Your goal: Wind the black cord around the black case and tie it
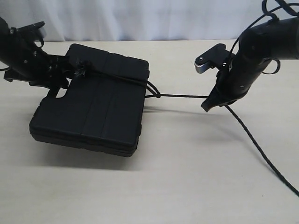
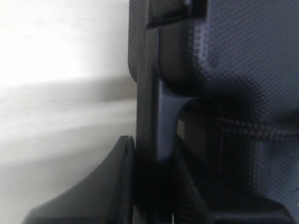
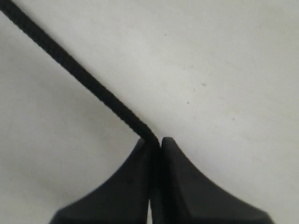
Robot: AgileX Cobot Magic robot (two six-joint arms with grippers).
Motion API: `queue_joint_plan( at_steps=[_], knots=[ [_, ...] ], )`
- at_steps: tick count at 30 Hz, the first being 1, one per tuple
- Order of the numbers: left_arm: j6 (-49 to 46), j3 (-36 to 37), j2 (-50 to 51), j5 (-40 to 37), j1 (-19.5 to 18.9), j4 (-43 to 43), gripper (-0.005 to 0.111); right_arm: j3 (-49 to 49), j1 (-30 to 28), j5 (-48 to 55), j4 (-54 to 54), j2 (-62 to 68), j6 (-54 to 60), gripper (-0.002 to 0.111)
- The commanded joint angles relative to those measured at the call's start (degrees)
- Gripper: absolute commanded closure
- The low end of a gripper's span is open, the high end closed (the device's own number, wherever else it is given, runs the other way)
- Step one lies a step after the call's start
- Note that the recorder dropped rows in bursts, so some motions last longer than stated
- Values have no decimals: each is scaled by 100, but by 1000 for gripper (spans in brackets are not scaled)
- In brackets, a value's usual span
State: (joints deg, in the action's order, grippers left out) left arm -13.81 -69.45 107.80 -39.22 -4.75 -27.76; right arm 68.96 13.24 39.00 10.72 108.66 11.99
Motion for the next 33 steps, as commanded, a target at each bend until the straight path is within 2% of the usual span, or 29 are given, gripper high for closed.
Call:
queue_joint_plan(
  at_steps=[1,8,15,18,24,28,33],
  knots=[
    [121,169,-110,1122,-180,174,107,-68,-207,46,525,-39,-132,104],
    [-129,171,475,1153,69,112,107,-68,-207,-625,542,-39,-449,104],
    [-141,171,831,1601,413,114,106,-68,-207,-663,719,-39,-449,104],
    [-508,171,831,1720,547,118,99,-68,-207,-636,799,-39,-449,104],
    [-752,47,831,1577,699,182,69,-68,-207,-600,800,-39,-449,104],
    [-739,-168,820,1275,699,170,60,-68,-207,-517,800,-39,-437,104],
    [-739,-742,742,442,663,445,55,-68,-207,-297,800,-39,-348,104]
  ],
)
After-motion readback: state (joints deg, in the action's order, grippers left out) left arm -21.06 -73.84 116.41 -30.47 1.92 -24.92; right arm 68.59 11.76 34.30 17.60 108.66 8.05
